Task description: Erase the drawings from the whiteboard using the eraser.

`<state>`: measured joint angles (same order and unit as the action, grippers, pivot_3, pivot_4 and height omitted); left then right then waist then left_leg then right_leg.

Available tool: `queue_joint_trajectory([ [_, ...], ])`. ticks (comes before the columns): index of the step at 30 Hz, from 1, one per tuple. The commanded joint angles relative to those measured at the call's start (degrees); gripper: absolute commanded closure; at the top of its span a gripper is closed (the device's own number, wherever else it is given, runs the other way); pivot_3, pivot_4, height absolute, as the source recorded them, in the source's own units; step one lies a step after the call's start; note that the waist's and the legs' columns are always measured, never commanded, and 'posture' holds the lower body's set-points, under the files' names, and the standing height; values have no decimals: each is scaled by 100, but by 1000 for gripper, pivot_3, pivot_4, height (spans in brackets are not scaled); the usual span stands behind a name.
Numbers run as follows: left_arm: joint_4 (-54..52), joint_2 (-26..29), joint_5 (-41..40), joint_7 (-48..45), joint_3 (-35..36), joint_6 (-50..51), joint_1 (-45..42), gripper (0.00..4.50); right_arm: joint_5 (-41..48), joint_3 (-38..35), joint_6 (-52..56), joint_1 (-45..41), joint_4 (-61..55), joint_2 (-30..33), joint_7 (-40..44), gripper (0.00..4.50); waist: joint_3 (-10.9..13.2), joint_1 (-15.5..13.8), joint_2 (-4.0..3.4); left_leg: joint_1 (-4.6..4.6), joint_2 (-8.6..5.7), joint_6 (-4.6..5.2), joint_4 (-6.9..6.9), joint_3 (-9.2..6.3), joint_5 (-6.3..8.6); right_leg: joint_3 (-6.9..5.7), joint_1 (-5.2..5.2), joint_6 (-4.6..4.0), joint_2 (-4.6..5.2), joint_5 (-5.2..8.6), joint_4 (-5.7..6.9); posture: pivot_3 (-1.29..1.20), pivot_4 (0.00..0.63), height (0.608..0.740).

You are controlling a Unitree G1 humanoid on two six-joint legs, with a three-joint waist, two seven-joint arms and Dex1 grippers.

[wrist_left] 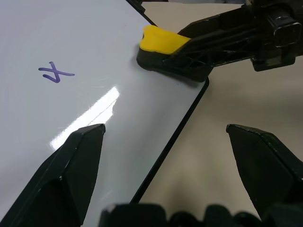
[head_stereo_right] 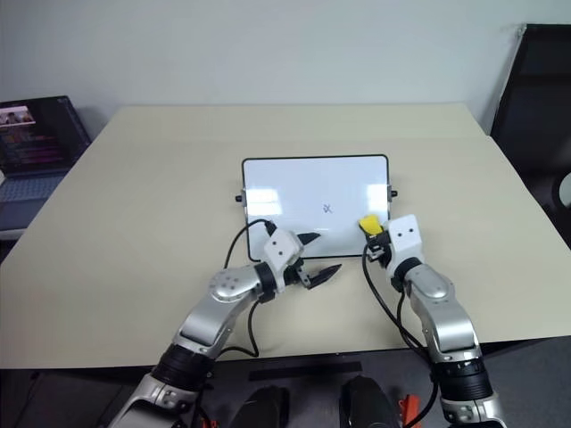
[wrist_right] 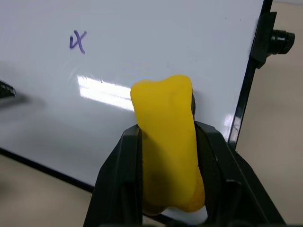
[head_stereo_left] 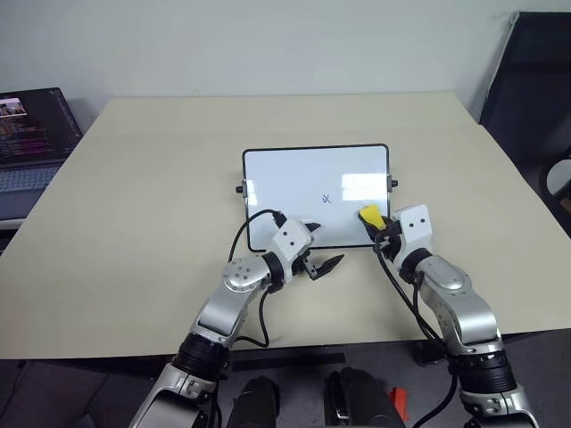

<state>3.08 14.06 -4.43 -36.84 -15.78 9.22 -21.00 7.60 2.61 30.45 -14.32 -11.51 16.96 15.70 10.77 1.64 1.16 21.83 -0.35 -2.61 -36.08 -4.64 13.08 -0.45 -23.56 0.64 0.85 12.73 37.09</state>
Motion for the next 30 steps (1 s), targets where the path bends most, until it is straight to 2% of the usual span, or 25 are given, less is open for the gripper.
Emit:
queue_joint_trajectory([
  [1,-200,12,0,14,97,-142,-62,0,-101,-64,476,184,-168,96,-108,3314,-1,0,1,-8,0,0,-1,-2,0,-2,11,0,0,0,-2,0,150,740],
  [17,-148,-6,-2,34,126,-151,-97,0,-26,-234,1019,774,-926,416,-44,3314,-1,-4,2,-3,-4,9,-3,-2,-6,1,15,0,2,0,-13,0,150,740],
  [22,-149,-9,-7,38,132,-148,-88,0,18,-322,1038,697,-1014,407,-72,3314,-1,-1,2,-5,-2,9,-3,-1,-6,0,15,0,3,1,-14,0,150,740],
  [30,-50,-41,110,357,264,-248,-180,0,200,-643,-329,280,-1076,-57,-96,3314,0,-1,3,4,-4,9,1,-2,-6,-1,5,2,2,0,-15,0,150,740],
])
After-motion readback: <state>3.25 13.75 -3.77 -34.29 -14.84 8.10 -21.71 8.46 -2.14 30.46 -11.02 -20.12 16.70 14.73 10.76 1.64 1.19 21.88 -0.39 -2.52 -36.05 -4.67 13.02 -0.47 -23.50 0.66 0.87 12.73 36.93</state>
